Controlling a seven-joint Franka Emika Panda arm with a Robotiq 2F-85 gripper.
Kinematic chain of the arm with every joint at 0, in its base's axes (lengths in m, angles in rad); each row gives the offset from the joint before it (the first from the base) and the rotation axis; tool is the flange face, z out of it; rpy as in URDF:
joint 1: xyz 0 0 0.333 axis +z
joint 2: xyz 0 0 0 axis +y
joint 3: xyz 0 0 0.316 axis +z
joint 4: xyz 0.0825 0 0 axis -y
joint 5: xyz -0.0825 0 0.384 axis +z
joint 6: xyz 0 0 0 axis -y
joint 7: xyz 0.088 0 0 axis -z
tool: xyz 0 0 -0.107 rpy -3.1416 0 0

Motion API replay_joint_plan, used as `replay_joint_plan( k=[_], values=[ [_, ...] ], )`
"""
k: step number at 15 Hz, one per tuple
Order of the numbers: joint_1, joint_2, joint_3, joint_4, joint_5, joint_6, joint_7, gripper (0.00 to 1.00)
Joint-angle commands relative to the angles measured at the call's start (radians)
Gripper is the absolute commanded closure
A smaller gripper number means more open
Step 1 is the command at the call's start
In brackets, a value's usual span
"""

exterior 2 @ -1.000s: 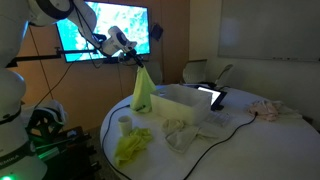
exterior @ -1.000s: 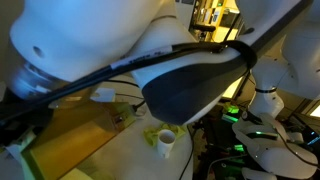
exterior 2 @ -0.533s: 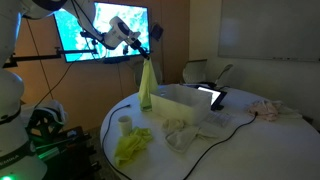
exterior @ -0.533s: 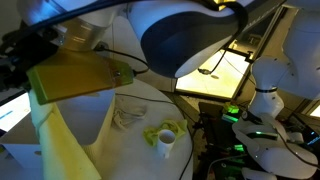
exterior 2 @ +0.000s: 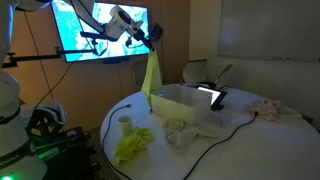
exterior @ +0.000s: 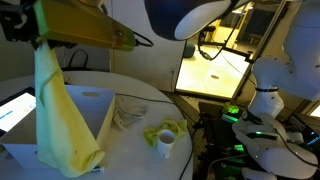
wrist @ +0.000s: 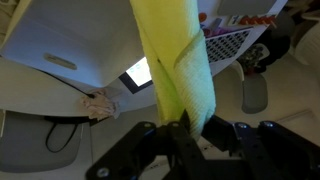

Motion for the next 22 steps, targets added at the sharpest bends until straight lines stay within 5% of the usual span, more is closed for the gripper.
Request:
replay_joint_plan(
  k=[1, 6, 15, 22],
  values=[
    [-0.066, -0.071, 0.062, -0.029, -0.063, -0.023, 0.054, 0.97],
    [-0.138, -0.083, 0.102, 0.008, -0.155, -0.084, 0.162, 0.97],
    [-0.228, -0.010, 0.123, 0.118, -0.426, -0.271, 0.561, 0.97],
    [-0.274, 0.132, 0.163, 0.181, -0.429, -0.190, 0.591, 0.97]
  ],
)
